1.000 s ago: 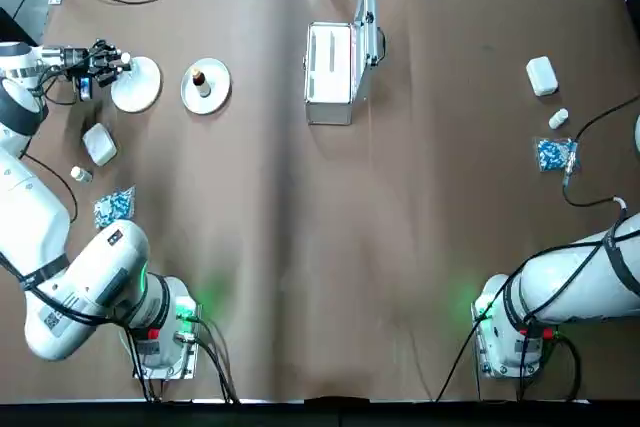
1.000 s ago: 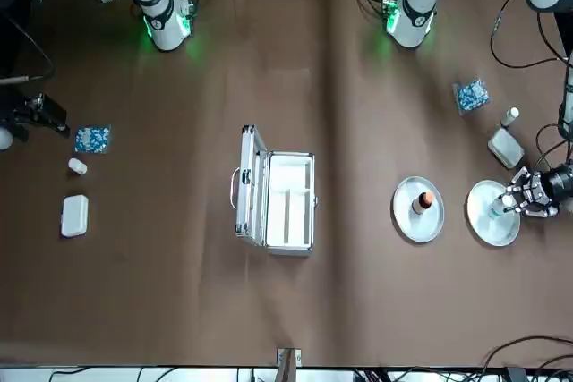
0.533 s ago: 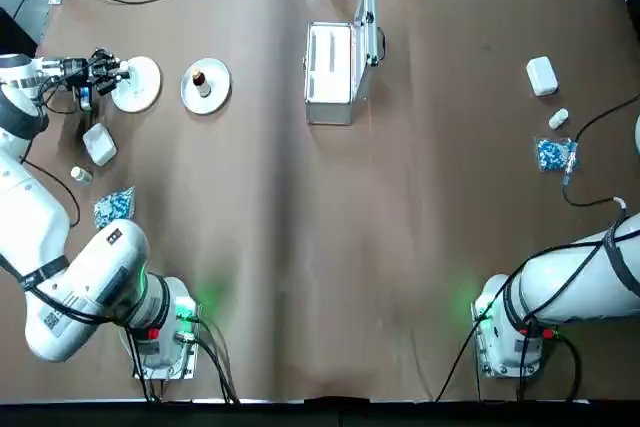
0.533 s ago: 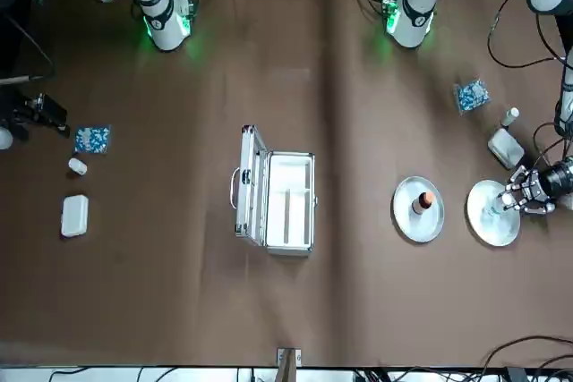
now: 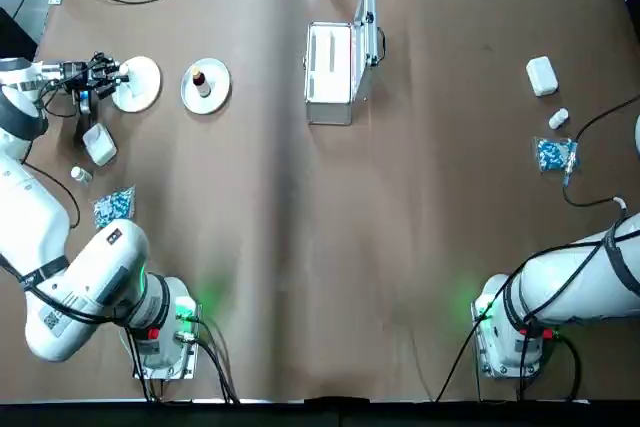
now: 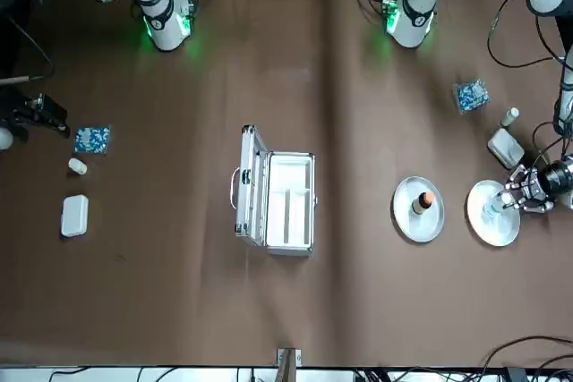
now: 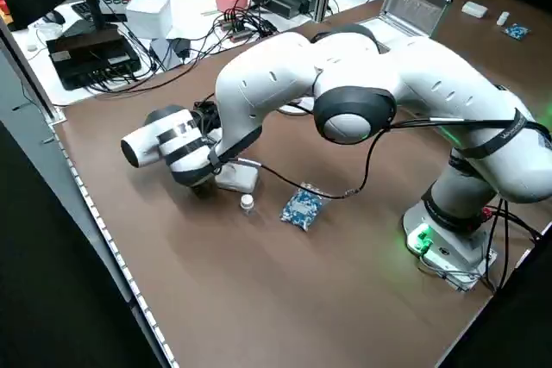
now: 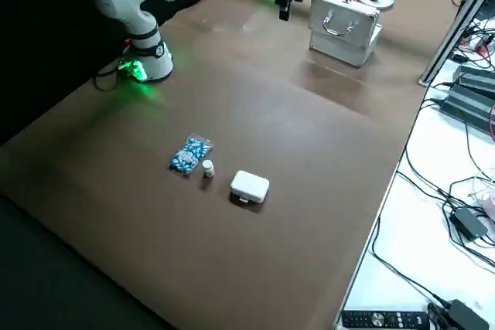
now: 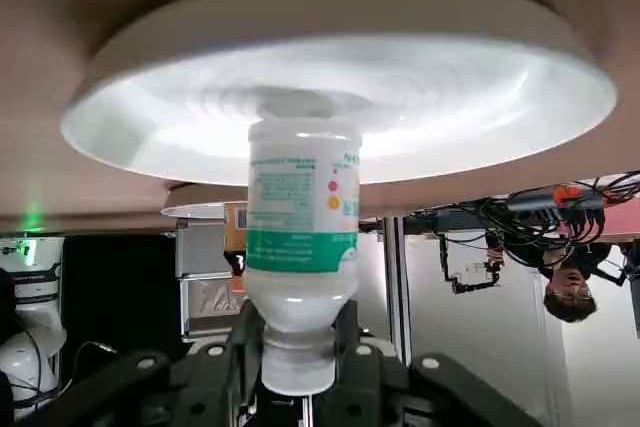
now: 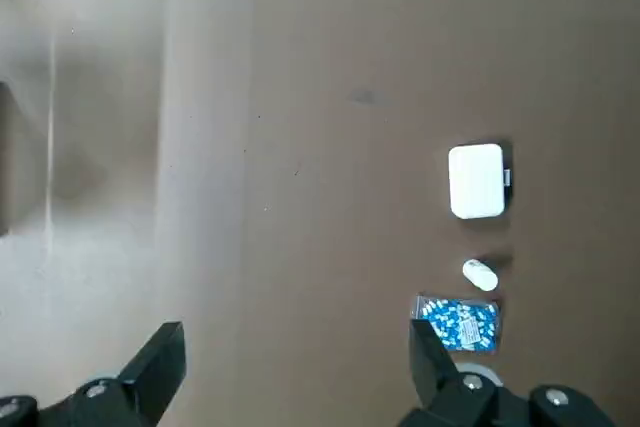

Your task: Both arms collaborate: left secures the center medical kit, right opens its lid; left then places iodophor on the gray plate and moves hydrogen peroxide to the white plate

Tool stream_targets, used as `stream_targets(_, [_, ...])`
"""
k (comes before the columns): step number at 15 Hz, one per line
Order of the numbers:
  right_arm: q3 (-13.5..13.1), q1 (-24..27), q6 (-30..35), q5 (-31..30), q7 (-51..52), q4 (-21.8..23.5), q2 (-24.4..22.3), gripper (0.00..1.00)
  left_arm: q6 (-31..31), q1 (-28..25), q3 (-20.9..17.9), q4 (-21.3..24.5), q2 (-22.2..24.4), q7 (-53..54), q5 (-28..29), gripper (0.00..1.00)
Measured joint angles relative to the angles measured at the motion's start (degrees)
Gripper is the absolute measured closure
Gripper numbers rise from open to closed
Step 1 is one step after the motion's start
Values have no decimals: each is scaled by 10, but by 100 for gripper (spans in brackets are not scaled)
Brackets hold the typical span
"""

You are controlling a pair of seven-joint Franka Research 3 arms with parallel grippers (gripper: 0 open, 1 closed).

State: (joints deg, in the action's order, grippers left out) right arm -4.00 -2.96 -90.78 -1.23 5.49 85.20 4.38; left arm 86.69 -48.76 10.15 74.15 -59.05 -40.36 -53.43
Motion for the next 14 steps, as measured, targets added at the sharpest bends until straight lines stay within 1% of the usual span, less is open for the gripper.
stream_targets(1, [0,0,0,0,0,0,0,1,0,-1,0,0,0,-1,0,59])
stream_targets(5, [0,0,0,0,0,0,0,1,-1,-2,3,-6,1,-1,-1,22])
stream_targets(7, [0,0,0,0,0,0,0,1,-1,-1,8,-11,9,-1,0,4])
stream_targets(8, [0,0,0,0,0,0,0,1,-2,1,10,-14,16,-1,4,0])
stream_targets(11, [0,0,0,0,0,0,0,1,-4,19,16,-19,56,-1,52,0])
stream_targets(14, [0,0,0,0,0,0,0,1,-4,64,17,-21,111,-4,103,0])
